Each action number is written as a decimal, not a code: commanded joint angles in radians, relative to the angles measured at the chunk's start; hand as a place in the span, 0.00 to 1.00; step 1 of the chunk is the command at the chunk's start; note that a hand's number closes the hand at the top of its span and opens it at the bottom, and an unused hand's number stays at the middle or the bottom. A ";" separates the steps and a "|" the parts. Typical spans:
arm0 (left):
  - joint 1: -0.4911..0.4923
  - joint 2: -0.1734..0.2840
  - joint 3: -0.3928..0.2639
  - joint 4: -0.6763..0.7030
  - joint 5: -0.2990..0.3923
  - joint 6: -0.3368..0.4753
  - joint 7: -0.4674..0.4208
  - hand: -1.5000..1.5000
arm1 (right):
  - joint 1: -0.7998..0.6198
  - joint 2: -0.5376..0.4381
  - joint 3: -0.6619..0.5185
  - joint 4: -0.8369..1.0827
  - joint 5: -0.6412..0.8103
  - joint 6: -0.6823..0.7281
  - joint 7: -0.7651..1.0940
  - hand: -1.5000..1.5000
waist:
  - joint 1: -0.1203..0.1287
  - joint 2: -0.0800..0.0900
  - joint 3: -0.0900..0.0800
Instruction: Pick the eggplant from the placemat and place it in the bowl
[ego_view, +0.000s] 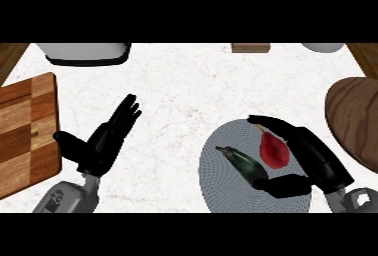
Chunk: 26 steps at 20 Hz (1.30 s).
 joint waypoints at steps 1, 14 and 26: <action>0.018 -0.017 -0.016 -0.009 -0.012 0.006 -0.005 0.50 | -0.052 -0.119 0.085 -0.096 0.156 0.095 0.182 0.00 | 0.001 -0.006 -0.003; 0.030 -0.036 -0.021 -0.005 -0.045 -0.009 -0.012 0.50 | -0.408 0.158 0.171 0.020 -0.005 0.515 0.907 0.00 | 0.022 0.006 -0.001; 0.045 -0.032 0.001 -0.058 -0.041 -0.006 0.035 0.50 | -0.454 0.221 0.240 0.234 -0.044 0.559 1.019 0.00 | 0.016 0.002 0.000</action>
